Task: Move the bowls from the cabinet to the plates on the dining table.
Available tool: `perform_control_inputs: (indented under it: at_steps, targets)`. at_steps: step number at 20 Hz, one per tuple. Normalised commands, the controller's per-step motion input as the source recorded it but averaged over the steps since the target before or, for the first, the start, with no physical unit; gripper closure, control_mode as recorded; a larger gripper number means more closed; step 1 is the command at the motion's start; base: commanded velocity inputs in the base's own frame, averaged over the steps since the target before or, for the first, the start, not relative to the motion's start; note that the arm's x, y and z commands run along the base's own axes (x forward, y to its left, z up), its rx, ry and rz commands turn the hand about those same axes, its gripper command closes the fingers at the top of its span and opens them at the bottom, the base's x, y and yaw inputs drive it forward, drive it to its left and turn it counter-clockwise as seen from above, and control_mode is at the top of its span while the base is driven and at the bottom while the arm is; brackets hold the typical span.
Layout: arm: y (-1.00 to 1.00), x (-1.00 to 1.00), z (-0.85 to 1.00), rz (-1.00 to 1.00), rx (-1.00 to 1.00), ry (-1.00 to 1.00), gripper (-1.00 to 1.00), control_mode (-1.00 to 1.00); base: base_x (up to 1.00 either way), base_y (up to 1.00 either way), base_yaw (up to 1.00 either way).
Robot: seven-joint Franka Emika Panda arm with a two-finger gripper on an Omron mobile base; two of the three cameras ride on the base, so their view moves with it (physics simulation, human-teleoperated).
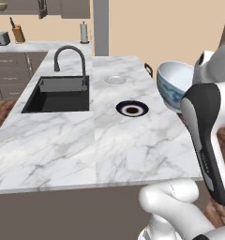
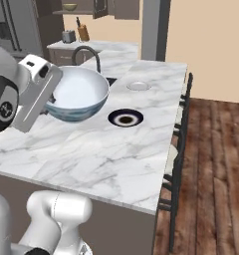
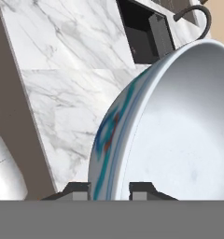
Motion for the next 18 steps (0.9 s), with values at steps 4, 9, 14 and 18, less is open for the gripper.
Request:
perform_control_inputs:
  at_steps: [4,9,14,18]
  targets:
    - [0.0,0.57,0.0,0.06,0.04,0.06,1.0,-1.0,0.0,0.0,0.0]
    - [0.0,0.66,-0.02,0.04,0.01,0.1,1.0,-1.0,0.0,0.0,0.0]
    - [0.0,0.71,-0.03,0.02,0.0,0.11,1.0,-1.0,0.0,0.0,0.0]
    - [-0.01,0.72,-0.17,0.0,0.0,0.04,1.0,-1.0,0.0,0.0,0.0]
